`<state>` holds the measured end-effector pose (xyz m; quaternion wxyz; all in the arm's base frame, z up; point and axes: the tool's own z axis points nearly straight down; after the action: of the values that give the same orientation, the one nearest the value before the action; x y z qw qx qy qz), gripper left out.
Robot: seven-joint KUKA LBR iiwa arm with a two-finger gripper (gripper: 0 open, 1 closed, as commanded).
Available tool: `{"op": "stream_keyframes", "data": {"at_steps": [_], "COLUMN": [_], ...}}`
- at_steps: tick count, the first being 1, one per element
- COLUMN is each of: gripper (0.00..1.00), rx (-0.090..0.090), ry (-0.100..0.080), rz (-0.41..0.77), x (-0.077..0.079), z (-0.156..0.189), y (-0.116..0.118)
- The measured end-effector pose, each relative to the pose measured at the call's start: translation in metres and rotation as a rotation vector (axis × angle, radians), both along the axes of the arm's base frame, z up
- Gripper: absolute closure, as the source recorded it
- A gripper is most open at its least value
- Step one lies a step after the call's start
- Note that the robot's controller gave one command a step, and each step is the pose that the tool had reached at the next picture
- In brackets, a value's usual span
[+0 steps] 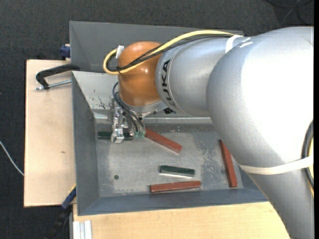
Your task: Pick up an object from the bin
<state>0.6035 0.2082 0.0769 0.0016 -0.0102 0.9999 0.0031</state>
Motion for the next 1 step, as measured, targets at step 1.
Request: {"op": "stream_keyframes", "data": {"at_steps": [1], "gripper": [1.0], "rx": [0.0], "ry": [0.0], "rz": [0.0], "x": [0.0], "z": [0.0], "y": [0.0]}}
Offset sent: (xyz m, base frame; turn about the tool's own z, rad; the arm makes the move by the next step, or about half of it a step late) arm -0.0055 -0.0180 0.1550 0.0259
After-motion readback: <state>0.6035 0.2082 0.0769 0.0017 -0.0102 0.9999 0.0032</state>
